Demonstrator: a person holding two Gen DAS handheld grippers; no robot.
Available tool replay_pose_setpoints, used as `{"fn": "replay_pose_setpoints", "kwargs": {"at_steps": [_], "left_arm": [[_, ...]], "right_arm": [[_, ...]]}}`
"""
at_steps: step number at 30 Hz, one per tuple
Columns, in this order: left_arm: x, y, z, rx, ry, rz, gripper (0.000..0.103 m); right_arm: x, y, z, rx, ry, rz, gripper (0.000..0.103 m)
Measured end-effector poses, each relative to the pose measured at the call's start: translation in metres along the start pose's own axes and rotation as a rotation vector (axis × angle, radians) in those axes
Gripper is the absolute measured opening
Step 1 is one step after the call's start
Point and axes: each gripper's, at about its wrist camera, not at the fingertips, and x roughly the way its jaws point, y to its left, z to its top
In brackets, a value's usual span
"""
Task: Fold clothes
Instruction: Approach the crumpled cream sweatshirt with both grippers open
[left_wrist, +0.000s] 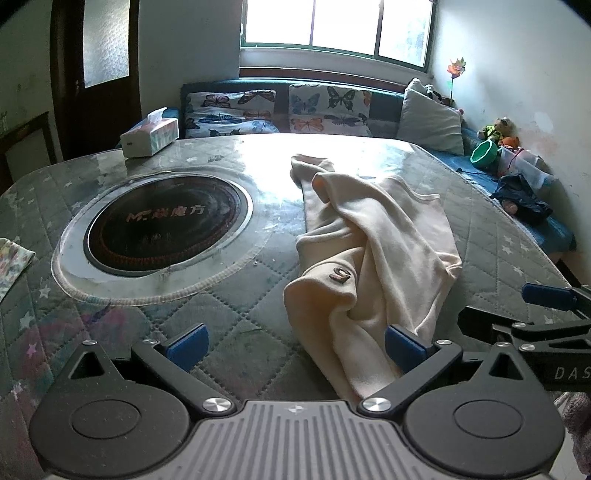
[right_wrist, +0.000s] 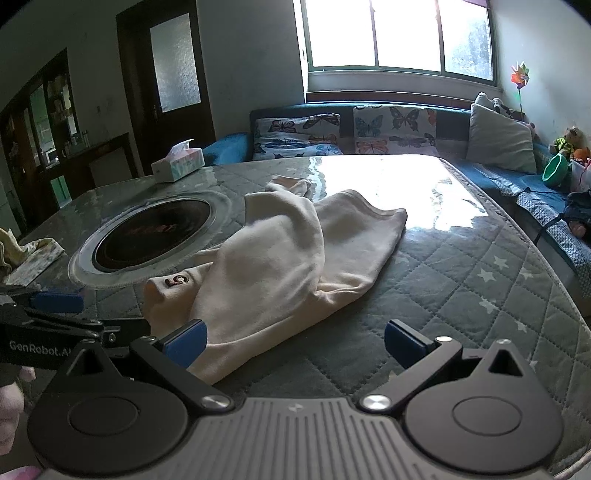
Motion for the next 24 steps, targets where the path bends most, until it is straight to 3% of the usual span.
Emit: {"fn": "replay_pose_setpoints", "kwargs": {"at_steps": [24], "left_arm": [[0.011, -0.003, 0.005, 0.016, 0.035, 0.025, 0.103]], "right_arm": [[0.005, 0.004, 0.007, -0.009, 0.003, 0.010, 0.103]]}}
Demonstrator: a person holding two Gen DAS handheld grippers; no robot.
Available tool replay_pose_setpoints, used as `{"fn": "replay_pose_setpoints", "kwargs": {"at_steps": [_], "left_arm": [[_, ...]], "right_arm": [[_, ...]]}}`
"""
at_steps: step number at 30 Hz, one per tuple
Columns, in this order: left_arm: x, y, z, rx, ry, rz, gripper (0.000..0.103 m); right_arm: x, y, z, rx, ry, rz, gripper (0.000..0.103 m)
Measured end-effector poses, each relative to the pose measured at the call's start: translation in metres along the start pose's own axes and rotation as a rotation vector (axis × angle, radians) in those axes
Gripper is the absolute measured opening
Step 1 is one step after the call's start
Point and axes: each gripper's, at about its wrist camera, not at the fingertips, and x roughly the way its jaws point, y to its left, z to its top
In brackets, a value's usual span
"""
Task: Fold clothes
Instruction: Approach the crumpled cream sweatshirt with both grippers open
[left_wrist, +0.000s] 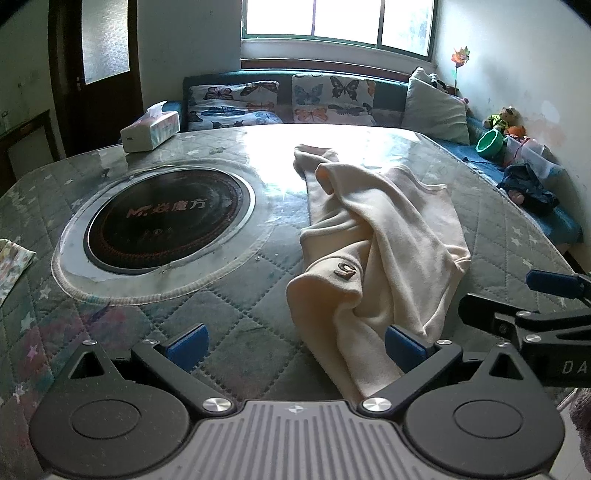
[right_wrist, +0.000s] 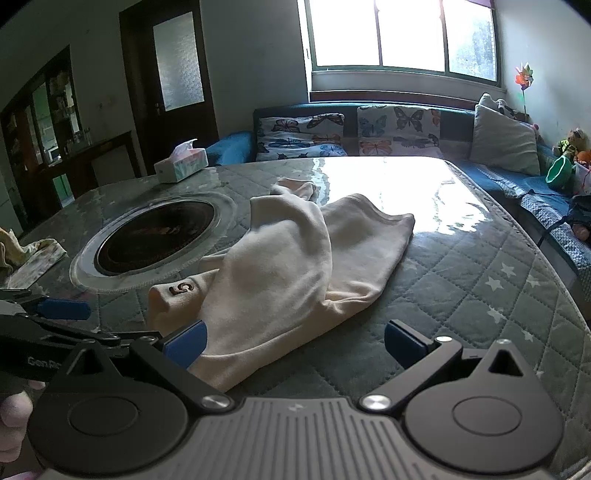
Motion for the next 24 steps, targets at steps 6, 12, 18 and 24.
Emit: {"fn": "replay_pose_setpoints", "kwargs": {"at_steps": [6, 12, 18, 24], "left_arm": [[0.006, 0.001, 0.004, 0.002, 0.009, 0.006, 0.103], [0.012, 0.002, 0.008, -0.003, 0.021, 0.017, 0.103], [0.017, 0.002, 0.011, -0.004, 0.027, 0.027, 0.103], [0.022, 0.004, 0.015, -0.005, 0.031, 0.030, 0.103]], "right_arm": [[0.006, -0.001, 0.004, 0.006, 0.008, 0.006, 0.103], [0.013, -0.001, 0.008, 0.001, 0.017, 0.015, 0.103], [0.018, -0.001, 0.012, 0.001, 0.020, 0.028, 0.103], [0.024, 0.000, 0.018, -0.005, 0.019, 0.038, 0.103]]}}
